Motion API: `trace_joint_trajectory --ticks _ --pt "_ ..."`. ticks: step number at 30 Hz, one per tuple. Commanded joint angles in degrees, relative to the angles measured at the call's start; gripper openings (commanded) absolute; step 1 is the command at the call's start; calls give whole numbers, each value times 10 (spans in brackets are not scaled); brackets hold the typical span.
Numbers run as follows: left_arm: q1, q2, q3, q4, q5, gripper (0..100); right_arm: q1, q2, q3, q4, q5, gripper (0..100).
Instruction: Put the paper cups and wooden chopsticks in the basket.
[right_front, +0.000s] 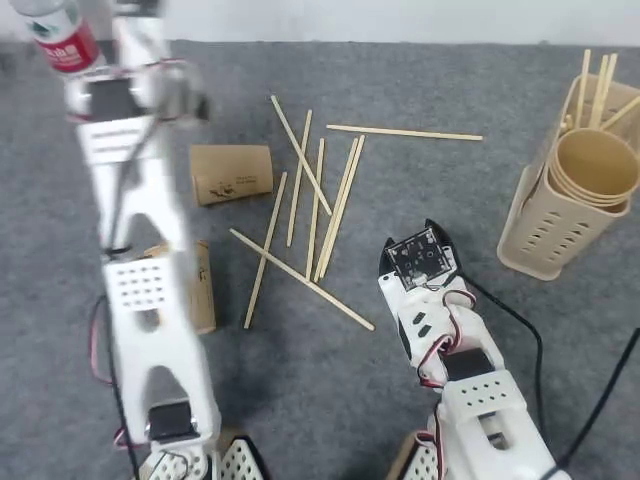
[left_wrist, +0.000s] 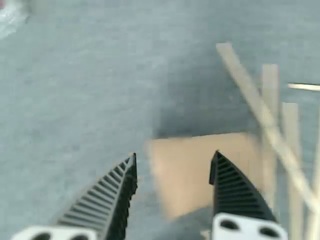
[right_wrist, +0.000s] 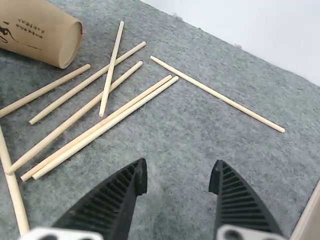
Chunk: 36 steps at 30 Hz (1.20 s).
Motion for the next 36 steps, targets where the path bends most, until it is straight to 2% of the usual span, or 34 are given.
trace_joint_trajectory --ticks 1,5,11,17,23,36 --pt "-83 -27 64 18 -20 231 7 -10 -6 -13 8 213" --pt "-98 -3 99 18 -19 232 7 -10 -6 -13 8 213" --pt "-60 14 97 0 3 233 7 -10 -6 -13 8 213" --pt "-27 7 17 18 34 257 7 -10 -6 -13 8 213" --pt "9 25 50 18 47 258 7 -10 -6 -13 8 213" --pt "23 116 49 -4 55 255 6 -11 -6 -13 8 213"
